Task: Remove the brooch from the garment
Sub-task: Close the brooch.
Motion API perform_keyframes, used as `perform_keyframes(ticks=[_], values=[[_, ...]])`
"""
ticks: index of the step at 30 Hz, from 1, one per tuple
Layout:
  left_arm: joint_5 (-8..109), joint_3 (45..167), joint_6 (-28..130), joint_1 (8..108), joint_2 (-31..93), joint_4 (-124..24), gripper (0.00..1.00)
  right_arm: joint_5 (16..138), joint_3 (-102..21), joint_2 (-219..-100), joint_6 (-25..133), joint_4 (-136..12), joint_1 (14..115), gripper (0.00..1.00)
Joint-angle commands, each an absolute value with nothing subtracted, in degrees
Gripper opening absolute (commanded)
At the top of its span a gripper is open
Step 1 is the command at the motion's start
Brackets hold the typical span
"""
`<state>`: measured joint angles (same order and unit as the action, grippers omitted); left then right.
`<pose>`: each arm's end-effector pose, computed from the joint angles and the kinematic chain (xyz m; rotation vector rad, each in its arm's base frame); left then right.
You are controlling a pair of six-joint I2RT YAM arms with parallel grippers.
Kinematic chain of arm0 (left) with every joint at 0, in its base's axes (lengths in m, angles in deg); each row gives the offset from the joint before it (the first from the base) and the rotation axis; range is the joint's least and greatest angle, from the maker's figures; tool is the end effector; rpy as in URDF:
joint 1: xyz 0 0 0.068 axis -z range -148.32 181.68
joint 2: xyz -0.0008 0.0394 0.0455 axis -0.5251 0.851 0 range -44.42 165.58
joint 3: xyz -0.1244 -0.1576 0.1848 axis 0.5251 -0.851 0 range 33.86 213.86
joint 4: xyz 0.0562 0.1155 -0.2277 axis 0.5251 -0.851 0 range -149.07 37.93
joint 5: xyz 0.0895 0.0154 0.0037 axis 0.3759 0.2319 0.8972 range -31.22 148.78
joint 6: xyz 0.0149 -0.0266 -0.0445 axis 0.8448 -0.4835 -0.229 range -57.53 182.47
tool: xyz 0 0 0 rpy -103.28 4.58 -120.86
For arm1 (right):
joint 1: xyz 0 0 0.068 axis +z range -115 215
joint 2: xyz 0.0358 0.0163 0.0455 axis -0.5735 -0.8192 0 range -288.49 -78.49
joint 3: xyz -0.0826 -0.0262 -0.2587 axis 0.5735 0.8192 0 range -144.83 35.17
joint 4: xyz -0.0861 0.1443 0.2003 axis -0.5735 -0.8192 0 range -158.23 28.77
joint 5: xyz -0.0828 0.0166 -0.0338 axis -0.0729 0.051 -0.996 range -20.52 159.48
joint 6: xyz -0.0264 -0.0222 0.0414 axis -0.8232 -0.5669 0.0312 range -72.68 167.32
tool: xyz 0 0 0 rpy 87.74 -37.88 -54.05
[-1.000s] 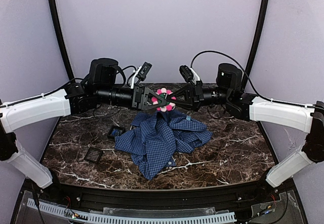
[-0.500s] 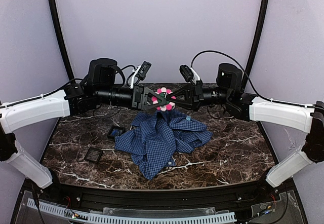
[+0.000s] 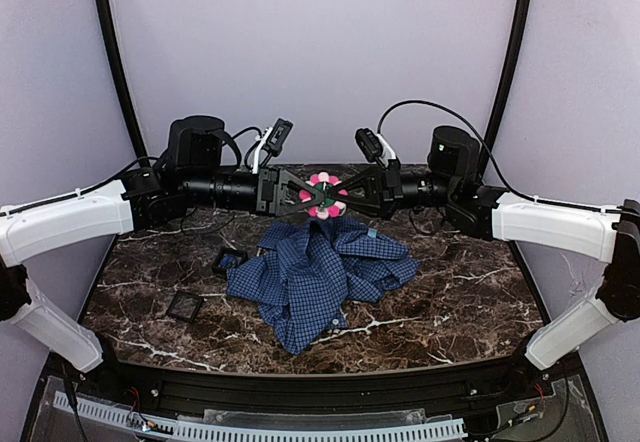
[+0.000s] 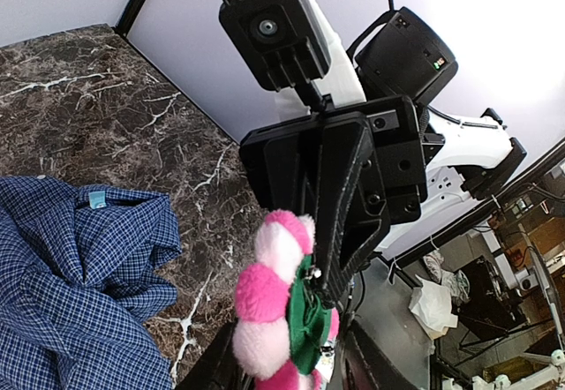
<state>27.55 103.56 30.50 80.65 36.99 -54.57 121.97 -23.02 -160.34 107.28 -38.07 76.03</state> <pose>0.2053 -0.2639 0.3580 0.7279 1.9187 -1.4393 0.2278 0.2358 0.3308 -0.5785 1.9421 1.9635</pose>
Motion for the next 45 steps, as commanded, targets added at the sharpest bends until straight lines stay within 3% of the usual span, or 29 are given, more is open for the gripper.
perform_keyframes(ticks=[1, 21, 45], values=[[27.3, 103.5, 30.2, 80.7, 36.0, -53.8, 0.36, 121.8, -22.6, -159.8, 107.2, -36.4, 76.5, 0.0], [29.2, 104.2, 29.9, 80.7, 36.6, -56.1, 0.23, 122.2, -22.7, -159.5, 106.5, -37.2, 76.5, 0.0], [32.0, 103.8, 30.0, 80.3, 36.0, -56.7, 0.21, 122.3, -22.8, -159.9, 106.6, -36.9, 76.4, 0.0]])
